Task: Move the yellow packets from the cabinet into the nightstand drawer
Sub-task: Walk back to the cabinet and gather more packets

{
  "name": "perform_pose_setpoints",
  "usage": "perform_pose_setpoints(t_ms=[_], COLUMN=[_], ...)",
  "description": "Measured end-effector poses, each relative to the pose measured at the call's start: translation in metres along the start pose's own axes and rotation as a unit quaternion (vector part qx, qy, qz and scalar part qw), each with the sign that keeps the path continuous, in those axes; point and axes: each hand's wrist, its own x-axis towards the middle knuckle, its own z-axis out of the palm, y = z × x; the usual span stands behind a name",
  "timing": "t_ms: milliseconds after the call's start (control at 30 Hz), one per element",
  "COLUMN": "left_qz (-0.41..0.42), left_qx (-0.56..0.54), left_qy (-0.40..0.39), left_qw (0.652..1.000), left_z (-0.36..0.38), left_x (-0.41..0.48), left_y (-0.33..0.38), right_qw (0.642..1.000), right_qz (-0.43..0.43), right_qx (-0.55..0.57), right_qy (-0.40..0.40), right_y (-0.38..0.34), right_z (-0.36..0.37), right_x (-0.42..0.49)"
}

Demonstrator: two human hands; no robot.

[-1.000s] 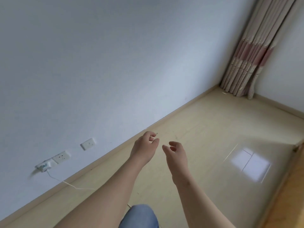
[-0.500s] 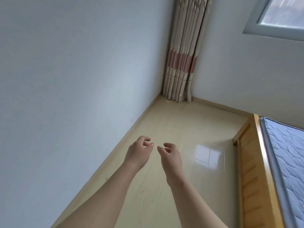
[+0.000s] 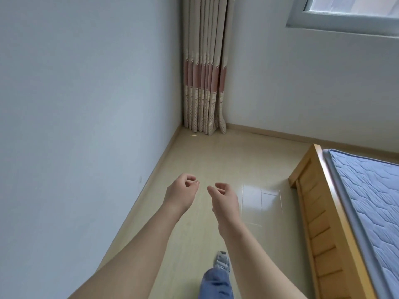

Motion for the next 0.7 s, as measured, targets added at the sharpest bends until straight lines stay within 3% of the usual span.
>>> perform_pose_setpoints(t_ms=[333,700], left_qz=[0.014,0.052], left_qx=[0.007,0.004], left_qy=[-0.008,-0.084], left_qw=[1.0,0.995], left_z=[0.106,0.216], left_x=[0.214,0.351], left_y=[0.132,0.234], right_qw=[1.0,0.994], right_qz=[-0.012,-0.002], right_qx=[0.015,0.051], right_qy=[0.022,0.099], right_y=[-0.115,-0.175], right_z=[-0.069,-0.157], right_x=[0.24,0.383])
